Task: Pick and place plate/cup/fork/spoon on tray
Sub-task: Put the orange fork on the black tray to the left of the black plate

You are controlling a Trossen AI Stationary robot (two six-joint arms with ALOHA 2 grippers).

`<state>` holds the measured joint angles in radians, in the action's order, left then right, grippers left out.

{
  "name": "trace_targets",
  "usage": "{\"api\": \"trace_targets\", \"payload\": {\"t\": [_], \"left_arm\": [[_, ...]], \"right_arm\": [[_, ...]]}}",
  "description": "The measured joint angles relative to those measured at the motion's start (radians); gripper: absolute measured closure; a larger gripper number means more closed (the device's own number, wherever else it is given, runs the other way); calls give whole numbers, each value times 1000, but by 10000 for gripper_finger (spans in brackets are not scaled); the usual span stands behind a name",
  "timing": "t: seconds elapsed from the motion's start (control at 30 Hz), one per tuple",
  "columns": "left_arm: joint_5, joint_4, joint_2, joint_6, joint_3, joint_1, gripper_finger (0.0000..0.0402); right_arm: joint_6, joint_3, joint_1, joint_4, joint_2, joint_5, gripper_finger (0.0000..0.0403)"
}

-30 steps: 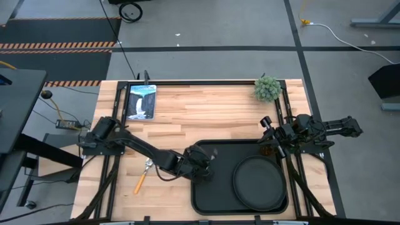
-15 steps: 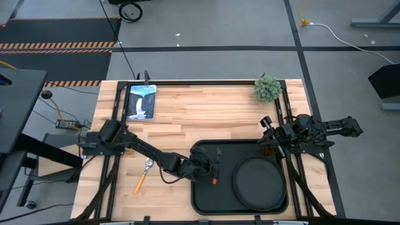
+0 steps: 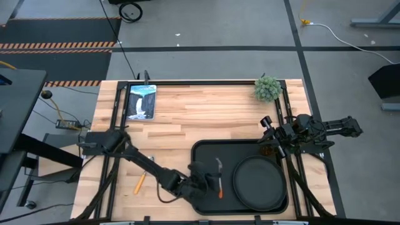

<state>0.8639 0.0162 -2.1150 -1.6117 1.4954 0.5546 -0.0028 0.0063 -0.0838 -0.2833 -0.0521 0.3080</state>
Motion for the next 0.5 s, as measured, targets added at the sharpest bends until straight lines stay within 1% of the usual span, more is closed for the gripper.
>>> {"api": "trace_targets", "payload": {"t": [0.13, 0.33, 0.43, 0.5], "left_arm": [[-11, -98, -68, -2, 114, -13, 388], [-96, -284, -145, -38, 287, -35, 388], [-114, -375, -157, -64, 344, -40, 388], [-123, -449, -158, -93, 359, -41, 388]], "right_arm": [[0, 0, 0, -6, 0, 0, 357], [0, 0, 0, -16, 0, 0, 357], [0, 0, 0, -16, 0, 0, 357], [0, 0, 0, -15, 0, 0, 357]]}}
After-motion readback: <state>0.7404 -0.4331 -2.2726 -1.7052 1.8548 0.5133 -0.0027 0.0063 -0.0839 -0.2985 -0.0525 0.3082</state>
